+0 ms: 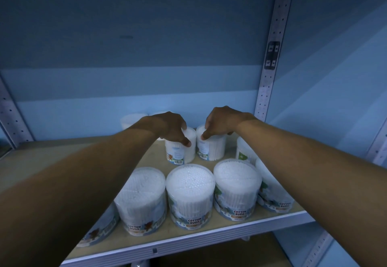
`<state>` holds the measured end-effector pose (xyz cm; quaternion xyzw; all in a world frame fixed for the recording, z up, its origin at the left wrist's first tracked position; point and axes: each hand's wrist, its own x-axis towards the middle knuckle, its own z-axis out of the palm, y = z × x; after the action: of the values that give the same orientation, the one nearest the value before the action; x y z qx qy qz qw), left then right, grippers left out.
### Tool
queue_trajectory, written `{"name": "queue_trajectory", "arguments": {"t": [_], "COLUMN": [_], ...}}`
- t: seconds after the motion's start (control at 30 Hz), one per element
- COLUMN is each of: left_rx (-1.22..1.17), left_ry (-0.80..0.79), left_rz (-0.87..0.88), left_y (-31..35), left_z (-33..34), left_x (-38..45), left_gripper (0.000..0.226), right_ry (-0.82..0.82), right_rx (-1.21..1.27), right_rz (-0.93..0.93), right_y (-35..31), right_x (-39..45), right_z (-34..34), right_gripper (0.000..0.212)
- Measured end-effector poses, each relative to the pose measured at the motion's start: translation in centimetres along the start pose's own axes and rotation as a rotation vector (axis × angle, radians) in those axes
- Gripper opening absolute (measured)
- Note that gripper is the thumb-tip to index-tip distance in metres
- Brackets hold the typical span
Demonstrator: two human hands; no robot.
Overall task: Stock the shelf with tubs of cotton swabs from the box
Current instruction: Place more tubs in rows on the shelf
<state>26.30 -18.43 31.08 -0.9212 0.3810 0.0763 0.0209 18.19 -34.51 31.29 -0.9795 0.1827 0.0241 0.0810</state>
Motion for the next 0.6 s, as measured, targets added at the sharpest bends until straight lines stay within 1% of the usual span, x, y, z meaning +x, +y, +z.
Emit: {"name": "queue_trajectory", "arguments": {"t": [0.07, 0.23, 0.33, 0.4, 0.47, 0.53, 0.6], "left_rx": [-0.004, -0.045, -0.03, -0.03, -0.017, -0.015, -0.026], "left_ry": [0.0, 0.009, -0.011, -0.043, -0.07, -0.085, -0.097], "left_rz": [-0.01, -0.028, -0.028, -0.03, -0.031, -0.021, -0.014], "left_y": [0.0, 0.5, 0.6, 0.5, 0.4, 0.2, 0.2], "left_z": [0.0, -0.2, -0.6, -0.8, -1.1, -1.2, -1.2], "left_x": [0.0, -0.5, -0.6, -0.5, -0.4, -0.2, 0.0], "left_gripper": [0.076, 0.068, 0.07, 0.076, 0.079, 0.077, 0.073], "right_ry": [-0.031, -0.142, -0.191, -0.173, -0.112, -0.073, -0.075], "right_rx": [-0.009, -0.024, -0.049, -0.059, -0.087, -0.124, -0.146], "right_rz": [-0.01, -0.08, -0.091, -0.088, -0.078, -0.053, -0.026], "right_y": [0.0, 0.4, 0.4, 0.1, -0.4, -0.7, -0.8], "right_x": [-0.1, -0.5, -0.6, -0.7, -1.0, -1.1, -1.1], "right_z": [-0.3, -1.1, -1.6, -1.9, -2.1, -2.1, -1.7], "right_gripper": [0.052, 0.044, 0.048, 0.056, 0.065, 0.068, 0.068]}}
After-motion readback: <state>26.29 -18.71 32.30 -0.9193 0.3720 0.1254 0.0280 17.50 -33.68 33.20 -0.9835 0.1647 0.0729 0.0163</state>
